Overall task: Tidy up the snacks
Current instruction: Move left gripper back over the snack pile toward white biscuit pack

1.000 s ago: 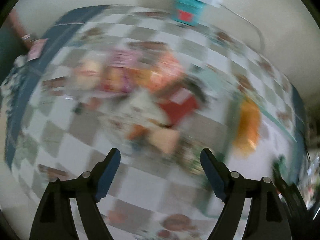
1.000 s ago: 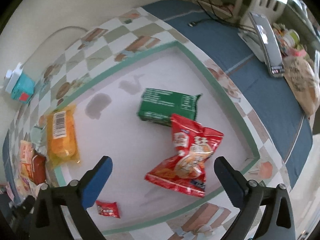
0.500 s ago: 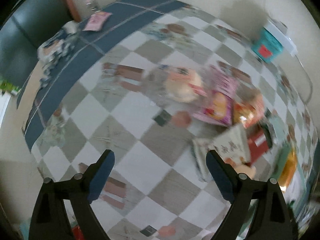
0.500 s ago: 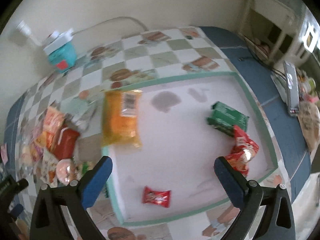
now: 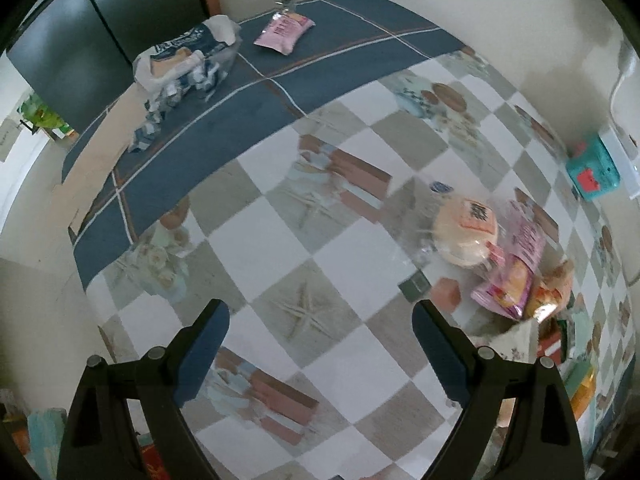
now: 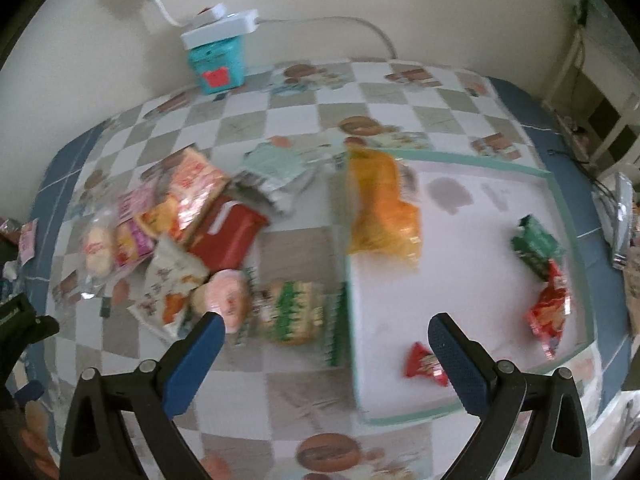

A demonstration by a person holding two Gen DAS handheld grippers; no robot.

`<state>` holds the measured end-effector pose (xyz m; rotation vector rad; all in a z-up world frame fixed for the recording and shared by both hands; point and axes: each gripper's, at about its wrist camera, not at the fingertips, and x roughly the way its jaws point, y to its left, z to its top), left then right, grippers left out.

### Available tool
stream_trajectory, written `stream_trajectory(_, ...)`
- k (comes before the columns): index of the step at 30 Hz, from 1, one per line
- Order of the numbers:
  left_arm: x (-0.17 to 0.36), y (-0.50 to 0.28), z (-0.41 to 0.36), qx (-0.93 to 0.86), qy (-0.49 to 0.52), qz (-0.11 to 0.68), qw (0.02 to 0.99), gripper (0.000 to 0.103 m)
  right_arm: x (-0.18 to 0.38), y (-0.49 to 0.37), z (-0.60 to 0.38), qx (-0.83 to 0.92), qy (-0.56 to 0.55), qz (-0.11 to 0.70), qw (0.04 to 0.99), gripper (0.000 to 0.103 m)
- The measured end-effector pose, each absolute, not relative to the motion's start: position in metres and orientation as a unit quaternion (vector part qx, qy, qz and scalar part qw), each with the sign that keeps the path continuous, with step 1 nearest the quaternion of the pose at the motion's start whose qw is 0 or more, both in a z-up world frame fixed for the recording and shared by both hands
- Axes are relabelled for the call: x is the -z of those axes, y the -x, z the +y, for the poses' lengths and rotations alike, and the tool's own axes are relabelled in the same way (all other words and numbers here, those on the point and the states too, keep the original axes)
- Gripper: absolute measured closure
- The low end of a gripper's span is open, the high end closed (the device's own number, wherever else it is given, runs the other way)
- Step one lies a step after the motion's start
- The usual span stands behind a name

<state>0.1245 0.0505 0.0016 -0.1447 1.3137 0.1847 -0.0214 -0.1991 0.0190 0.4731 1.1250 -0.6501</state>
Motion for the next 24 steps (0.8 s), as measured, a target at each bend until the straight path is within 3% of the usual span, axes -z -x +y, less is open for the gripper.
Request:
stream_trajectory(11,0.003,-0.137,0.058,-0.079,0.06,0.617,0.78,0.01,-0.013,-0.004,-0.199,0.287,-0.245,0.519,0.767,0.0)
stream_trajectory(24,0.006,-0.145,-0.003,0.003,0.004,0.622,0.783,0.01,-0.003,-0.014,-0.228,0.293,-0.264,0.525,0.754,0.0)
